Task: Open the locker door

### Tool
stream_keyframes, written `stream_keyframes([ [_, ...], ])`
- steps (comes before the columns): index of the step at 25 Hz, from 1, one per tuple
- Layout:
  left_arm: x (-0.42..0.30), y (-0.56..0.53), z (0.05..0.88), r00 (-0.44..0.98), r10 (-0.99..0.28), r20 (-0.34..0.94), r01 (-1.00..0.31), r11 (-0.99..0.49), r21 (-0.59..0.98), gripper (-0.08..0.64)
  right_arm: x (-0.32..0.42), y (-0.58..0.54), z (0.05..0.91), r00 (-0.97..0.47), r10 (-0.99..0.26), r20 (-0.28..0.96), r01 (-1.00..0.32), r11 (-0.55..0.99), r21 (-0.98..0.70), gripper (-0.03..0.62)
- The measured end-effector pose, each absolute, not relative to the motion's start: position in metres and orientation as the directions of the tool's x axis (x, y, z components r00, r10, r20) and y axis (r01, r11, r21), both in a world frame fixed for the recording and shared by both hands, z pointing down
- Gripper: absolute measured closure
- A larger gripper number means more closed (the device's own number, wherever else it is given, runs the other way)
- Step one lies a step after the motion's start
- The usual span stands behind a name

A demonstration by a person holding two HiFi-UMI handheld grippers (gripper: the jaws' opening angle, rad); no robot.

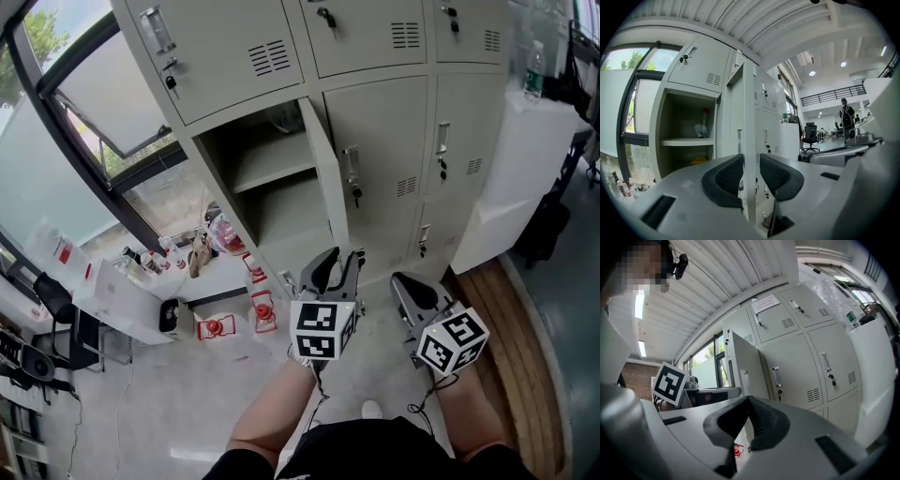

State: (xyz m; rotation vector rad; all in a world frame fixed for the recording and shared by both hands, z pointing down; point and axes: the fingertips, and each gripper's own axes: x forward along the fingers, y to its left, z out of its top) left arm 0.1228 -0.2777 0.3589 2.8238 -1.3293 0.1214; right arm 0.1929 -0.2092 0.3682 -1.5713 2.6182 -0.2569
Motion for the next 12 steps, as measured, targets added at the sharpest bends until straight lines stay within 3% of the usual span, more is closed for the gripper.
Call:
stream_keyframes([
  [12,0.111,-0.245,0.362,0.706,-0.706,0.054,-0.707,-0.708,-0.002,0.477,0.176,-0.198,0.362,-0.435,-0.900,0.032,-0.893,0.427,-0.141,0.538],
])
